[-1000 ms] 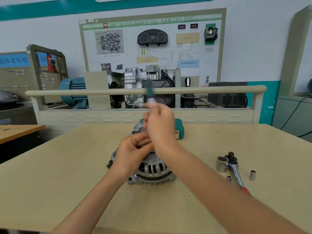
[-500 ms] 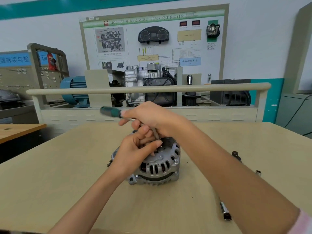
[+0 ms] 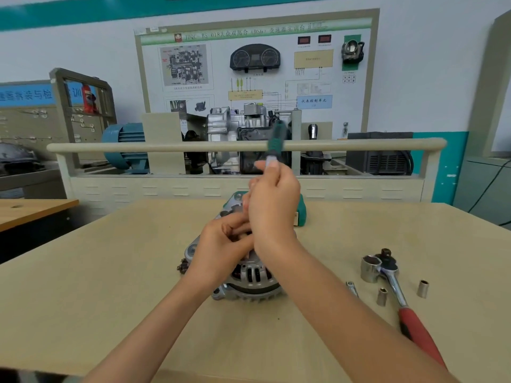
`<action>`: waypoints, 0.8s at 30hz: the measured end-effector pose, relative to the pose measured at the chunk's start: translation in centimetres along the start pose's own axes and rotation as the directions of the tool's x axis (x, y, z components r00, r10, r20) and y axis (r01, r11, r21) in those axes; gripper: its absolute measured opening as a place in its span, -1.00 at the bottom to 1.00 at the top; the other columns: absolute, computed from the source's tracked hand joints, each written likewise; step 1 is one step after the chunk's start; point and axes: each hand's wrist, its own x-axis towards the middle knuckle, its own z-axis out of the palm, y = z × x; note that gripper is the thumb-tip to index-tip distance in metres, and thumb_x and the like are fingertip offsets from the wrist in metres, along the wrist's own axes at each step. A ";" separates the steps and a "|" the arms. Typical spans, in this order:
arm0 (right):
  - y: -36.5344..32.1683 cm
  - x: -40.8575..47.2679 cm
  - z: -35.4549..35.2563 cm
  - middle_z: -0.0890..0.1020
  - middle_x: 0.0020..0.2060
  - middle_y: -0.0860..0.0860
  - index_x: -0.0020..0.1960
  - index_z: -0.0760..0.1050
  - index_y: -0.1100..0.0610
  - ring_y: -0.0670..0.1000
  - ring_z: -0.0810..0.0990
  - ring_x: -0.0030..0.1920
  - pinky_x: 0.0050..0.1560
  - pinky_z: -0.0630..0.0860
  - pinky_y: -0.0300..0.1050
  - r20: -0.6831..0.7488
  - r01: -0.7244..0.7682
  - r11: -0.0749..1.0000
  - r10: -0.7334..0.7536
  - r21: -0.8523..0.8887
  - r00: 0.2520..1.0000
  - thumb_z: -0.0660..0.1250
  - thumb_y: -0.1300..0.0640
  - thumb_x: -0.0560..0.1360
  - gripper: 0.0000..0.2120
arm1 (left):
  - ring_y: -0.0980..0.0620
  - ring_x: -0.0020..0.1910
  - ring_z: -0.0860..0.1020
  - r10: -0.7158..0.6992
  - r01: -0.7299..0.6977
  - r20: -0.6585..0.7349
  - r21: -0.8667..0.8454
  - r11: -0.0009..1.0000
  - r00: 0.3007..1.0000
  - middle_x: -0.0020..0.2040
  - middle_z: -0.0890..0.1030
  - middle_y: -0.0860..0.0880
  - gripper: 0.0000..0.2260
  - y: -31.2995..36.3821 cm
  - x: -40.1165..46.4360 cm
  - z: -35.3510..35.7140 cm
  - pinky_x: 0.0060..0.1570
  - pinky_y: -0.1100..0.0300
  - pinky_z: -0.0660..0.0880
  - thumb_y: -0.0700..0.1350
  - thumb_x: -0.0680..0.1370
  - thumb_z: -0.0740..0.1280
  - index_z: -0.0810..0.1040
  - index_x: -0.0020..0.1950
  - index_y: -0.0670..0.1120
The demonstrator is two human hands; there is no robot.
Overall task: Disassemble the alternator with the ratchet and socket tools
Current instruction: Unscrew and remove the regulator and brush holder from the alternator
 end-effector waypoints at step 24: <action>-3.0 3.8 -0.8 0.29 -0.57 -0.10 0.01 0.51 0.21 -0.18 0.21 -0.66 -0.62 0.11 -0.34 0.728 -0.243 0.851 0.524 -0.465 0.442 0.09 0.11 0.64 -0.74 | 0.29 -0.37 0.54 -0.054 0.059 0.044 -0.129 0.990 0.998 -0.25 0.68 0.10 -0.87 -0.2 0.2 0.0 -0.36 0.43 0.43 -0.14 0.38 0.38 0.67 -0.12 0.01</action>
